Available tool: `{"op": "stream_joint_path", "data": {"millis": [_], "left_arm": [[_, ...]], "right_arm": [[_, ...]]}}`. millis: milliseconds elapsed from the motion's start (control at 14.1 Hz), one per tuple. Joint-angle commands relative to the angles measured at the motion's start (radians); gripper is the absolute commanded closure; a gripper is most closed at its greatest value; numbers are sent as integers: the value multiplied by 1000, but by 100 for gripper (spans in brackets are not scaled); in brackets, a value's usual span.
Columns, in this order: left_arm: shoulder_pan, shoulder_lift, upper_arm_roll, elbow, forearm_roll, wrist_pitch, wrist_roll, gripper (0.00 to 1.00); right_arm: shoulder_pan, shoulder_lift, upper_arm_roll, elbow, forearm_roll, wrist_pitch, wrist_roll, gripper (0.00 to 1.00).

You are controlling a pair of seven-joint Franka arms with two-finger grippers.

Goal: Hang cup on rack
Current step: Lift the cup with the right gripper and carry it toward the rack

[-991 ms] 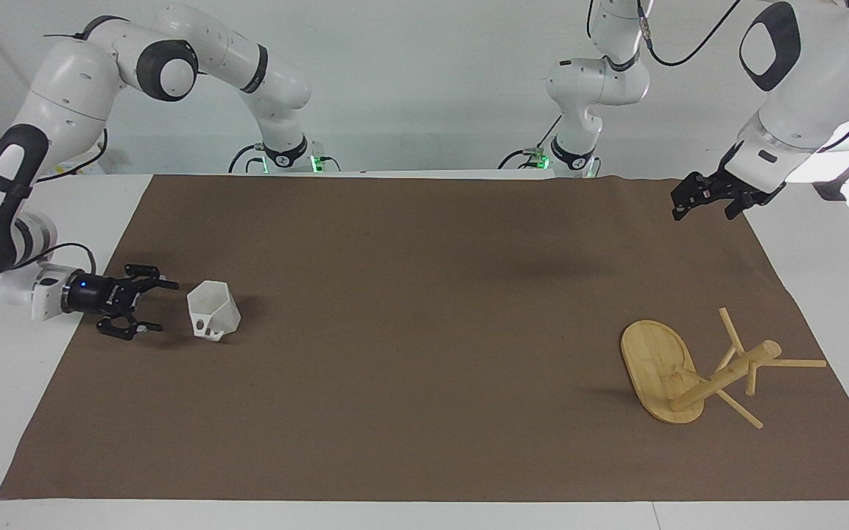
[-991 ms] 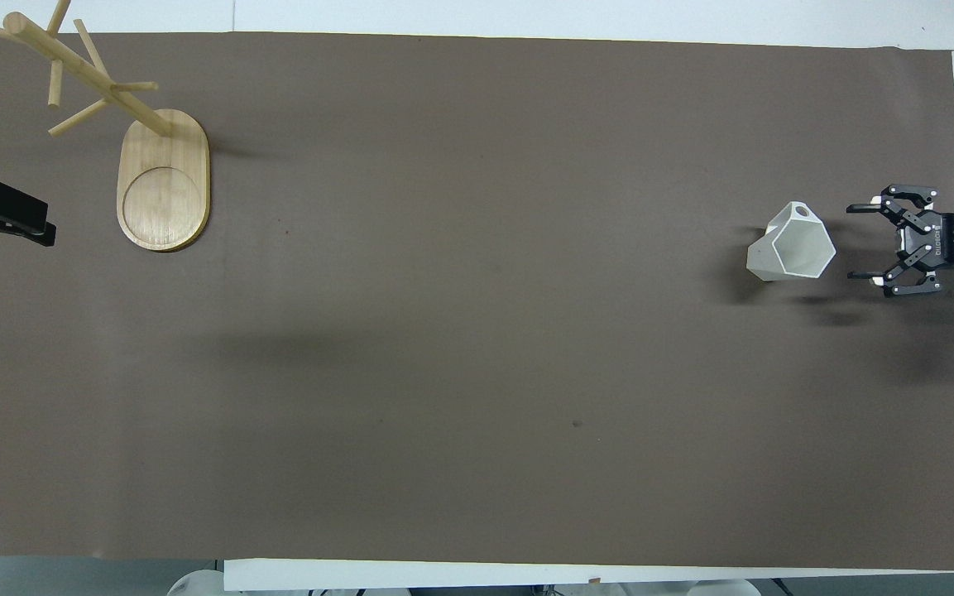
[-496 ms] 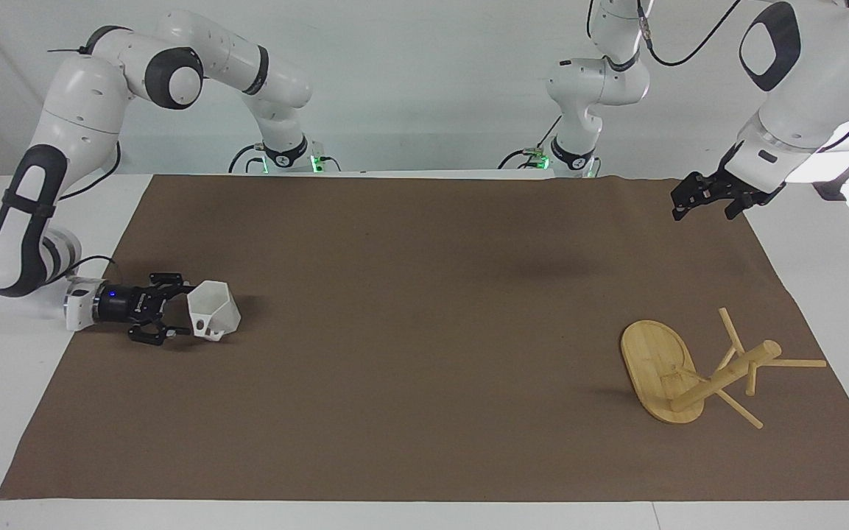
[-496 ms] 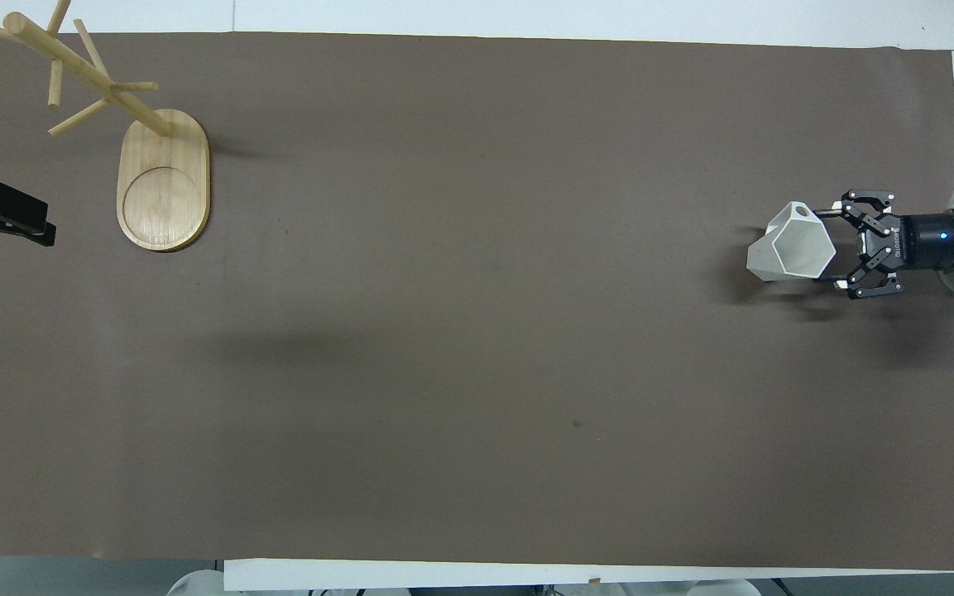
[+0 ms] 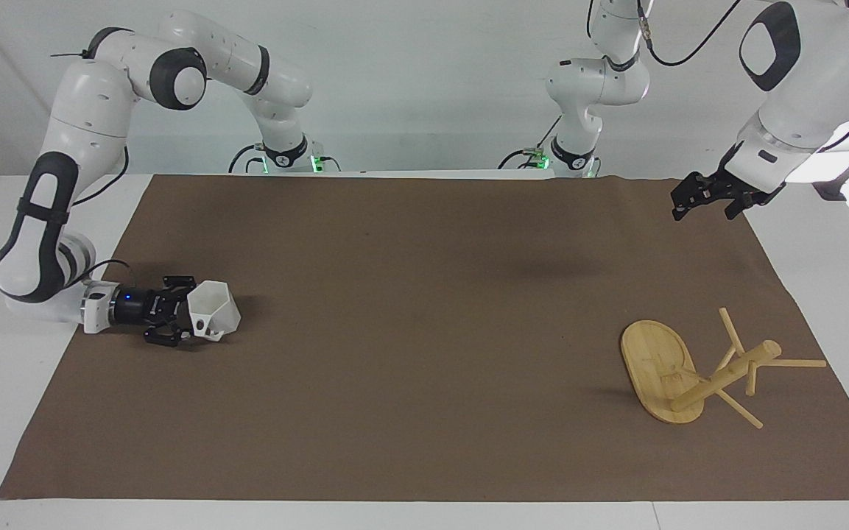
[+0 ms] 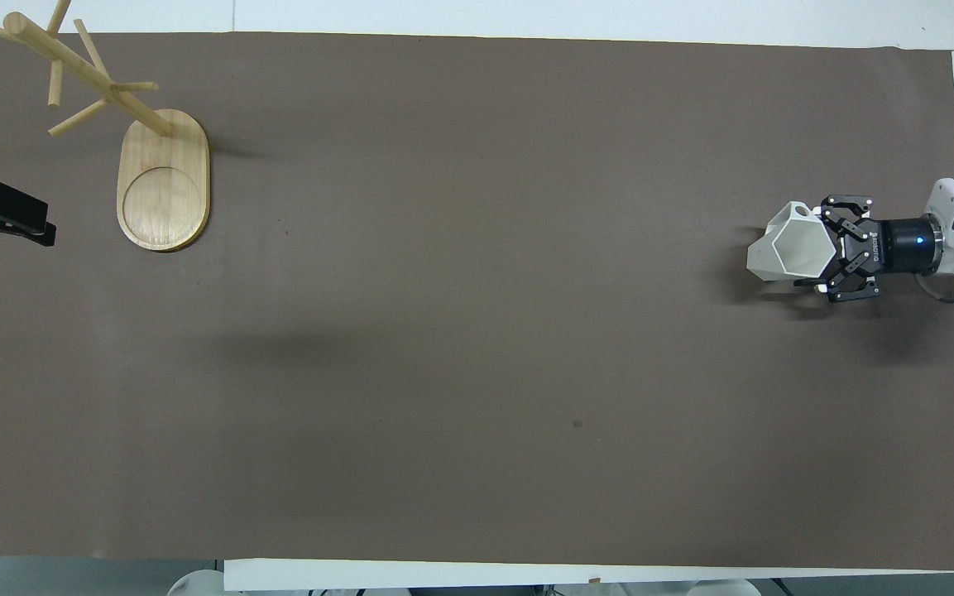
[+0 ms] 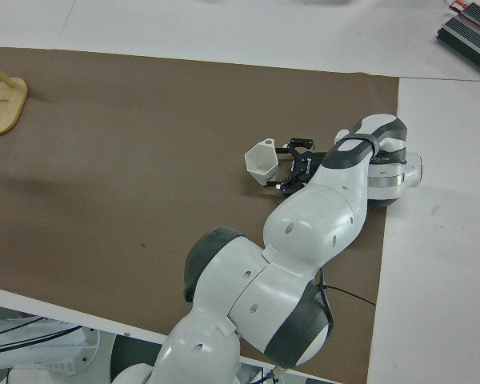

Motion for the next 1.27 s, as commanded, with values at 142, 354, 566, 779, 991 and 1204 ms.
{"op": "stream_joint_path", "data": {"millis": [142, 354, 566, 779, 991, 1204], "left_arm": [[0, -17, -1, -8, 19, -12, -9, 0], [0, -17, -2, -8, 19, -10, -9, 0], [0, -17, -1, -8, 19, -10, -9, 0], [0, -17, -2, -8, 19, -12, -9, 0], [0, -17, -2, -8, 19, -10, -9, 0], [0, -17, -1, -8, 19, -10, -9, 0]], "right_arm": [[20, -20, -1, -46, 37, 25, -24, 0], [18, -24, -1, -51, 37, 21, -32, 0], [18, -33, -1, -81, 37, 12, -53, 0], [32, -37, -1, -97, 32, 5, -88, 0], [46, -39, 1, -95, 31, 4, -104, 5], [60, -39, -1, -88, 26, -10, -111, 54]]}}
